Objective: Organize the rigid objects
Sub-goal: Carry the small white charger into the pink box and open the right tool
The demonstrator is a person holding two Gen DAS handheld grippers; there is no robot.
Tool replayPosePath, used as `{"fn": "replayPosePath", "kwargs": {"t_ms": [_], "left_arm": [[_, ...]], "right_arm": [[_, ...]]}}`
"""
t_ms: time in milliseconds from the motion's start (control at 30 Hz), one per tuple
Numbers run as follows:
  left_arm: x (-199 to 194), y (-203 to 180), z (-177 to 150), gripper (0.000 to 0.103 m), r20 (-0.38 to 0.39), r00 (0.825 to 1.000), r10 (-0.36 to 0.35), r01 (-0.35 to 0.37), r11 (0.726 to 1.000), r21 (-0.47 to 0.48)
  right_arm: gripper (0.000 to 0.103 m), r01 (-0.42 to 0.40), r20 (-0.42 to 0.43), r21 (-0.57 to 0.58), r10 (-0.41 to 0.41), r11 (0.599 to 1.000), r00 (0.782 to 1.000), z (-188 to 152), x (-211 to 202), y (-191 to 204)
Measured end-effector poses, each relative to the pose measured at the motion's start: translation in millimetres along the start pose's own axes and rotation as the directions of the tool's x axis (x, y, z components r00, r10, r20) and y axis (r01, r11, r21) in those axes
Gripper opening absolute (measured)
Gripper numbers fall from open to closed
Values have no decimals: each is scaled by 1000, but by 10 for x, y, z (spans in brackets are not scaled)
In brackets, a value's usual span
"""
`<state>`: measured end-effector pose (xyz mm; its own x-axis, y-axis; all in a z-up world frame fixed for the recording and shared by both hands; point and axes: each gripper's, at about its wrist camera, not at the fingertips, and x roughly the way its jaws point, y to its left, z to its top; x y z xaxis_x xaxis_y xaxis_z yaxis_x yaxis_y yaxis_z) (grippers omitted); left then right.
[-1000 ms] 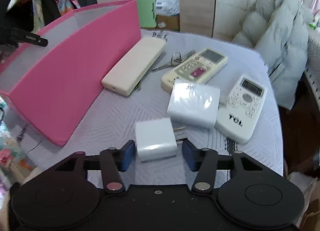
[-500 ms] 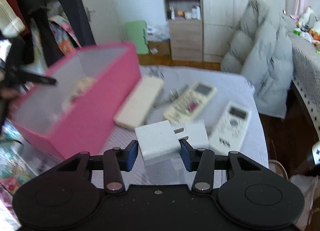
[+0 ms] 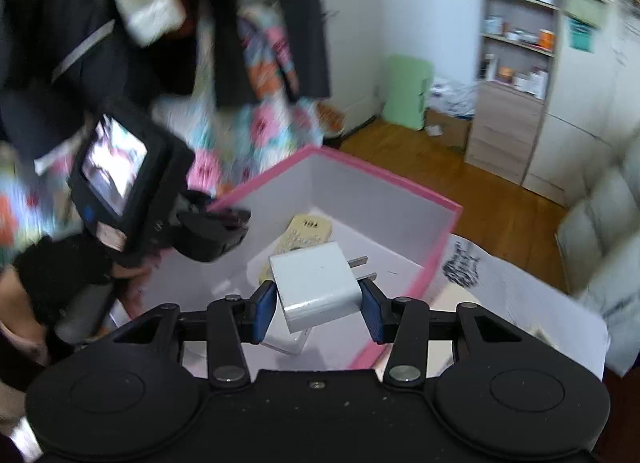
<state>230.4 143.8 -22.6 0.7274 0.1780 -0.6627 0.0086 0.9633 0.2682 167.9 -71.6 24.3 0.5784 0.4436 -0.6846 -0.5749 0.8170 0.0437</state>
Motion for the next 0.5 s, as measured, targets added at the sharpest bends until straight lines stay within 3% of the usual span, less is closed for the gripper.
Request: {"fn": "replayPosePath", "kwargs": {"t_ms": [267,400,500], "left_arm": [[7,33,4,13,6,1000,1,-1,1000,-1],[15,37,2,13,7,1000,-6,6,1000,-14],[15,42,1,13,11,1000,-8,9,1000,-20]], "right_arm": [[51,54,-221,-211,-102,976,970,136,832,104],[51,136,-199,-389,-227,911,953,160,1027,270],[51,111,-245,-372,-213,921,946,224,1125,258]]}}
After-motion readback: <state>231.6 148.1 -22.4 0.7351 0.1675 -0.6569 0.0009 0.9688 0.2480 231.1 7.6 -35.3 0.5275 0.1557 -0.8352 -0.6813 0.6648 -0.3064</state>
